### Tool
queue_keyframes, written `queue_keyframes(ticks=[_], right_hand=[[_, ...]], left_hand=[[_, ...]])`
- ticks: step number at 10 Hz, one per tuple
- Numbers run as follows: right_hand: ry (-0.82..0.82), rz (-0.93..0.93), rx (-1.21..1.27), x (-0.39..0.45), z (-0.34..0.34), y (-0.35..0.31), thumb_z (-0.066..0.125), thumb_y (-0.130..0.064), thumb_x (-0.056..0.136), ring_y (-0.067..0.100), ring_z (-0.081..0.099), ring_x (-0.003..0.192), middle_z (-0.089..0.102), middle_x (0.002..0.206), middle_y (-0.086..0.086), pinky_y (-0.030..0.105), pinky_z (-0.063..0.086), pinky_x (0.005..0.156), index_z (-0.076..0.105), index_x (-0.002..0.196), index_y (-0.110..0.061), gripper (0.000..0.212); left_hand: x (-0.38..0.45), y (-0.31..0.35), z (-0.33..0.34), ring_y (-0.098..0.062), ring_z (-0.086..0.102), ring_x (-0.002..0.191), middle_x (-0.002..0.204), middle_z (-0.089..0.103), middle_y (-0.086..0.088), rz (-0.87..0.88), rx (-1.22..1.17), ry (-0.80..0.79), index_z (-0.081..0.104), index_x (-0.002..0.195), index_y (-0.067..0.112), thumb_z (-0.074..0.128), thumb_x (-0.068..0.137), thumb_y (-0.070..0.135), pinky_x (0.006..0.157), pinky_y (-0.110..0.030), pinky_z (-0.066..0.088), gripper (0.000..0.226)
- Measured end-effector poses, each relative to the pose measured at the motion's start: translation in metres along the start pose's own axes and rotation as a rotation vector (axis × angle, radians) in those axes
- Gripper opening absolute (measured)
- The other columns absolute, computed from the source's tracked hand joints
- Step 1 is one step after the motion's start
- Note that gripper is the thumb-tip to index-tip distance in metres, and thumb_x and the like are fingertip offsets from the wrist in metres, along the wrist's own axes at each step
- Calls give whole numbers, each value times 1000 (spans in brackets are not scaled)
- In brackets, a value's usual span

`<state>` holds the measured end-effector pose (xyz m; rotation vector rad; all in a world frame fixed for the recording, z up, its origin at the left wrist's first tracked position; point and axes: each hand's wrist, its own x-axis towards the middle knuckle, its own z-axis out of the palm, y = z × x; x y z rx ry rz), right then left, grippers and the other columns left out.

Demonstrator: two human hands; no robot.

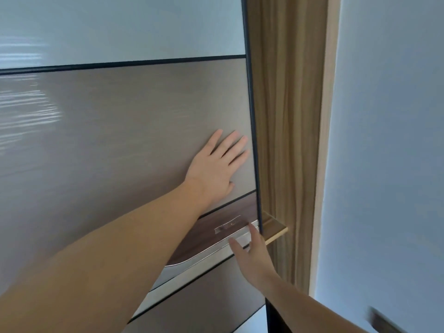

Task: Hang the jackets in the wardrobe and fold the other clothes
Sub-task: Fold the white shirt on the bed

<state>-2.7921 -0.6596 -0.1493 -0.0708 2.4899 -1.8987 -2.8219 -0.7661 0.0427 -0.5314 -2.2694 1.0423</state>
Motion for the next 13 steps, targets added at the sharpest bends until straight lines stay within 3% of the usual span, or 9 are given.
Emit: queue_keyframes(ticks=[1,3,10,11,13], right_hand=[[37,48,134,17,-7,-3,55,-53,91,15,23,144,14,160,-7,33,26,115,9,155,-27,83],[85,35,155,40,-25,2,56,-52,91,15,13,148,8,162,-7,33,18,116,4,156,-24,87],[51,94,221,76,-67,17,52,-51,94,23,22,147,11,162,-7,48,22,119,0,154,-32,82],[35,99,173,70,-71,15,54,-51,93,24,24,146,13,162,-4,46,24,119,4,155,-31,82],[72,65,-243,25,-83,8,58,-46,93,22,26,145,11,163,-2,35,32,111,9,156,-22,83]], left_hand=[[27,13,-1,-29,-18,149,163,-15,-9,10,10,11,-2,156,19,31,99,53,115,-51,-18,75],[59,28,1,-31,-19,148,162,-16,-11,19,48,28,-6,156,18,26,99,55,116,-53,-15,75],[112,51,0,-34,-17,148,163,-15,-12,35,34,32,-2,157,19,28,99,55,116,-54,-14,74],[101,51,-6,-30,-13,150,164,-5,-9,42,-114,49,11,156,23,36,97,50,116,-52,-15,69],[13,84,-5,-26,1,150,161,18,-7,169,-360,-36,28,152,22,47,94,41,120,-51,-7,64]])
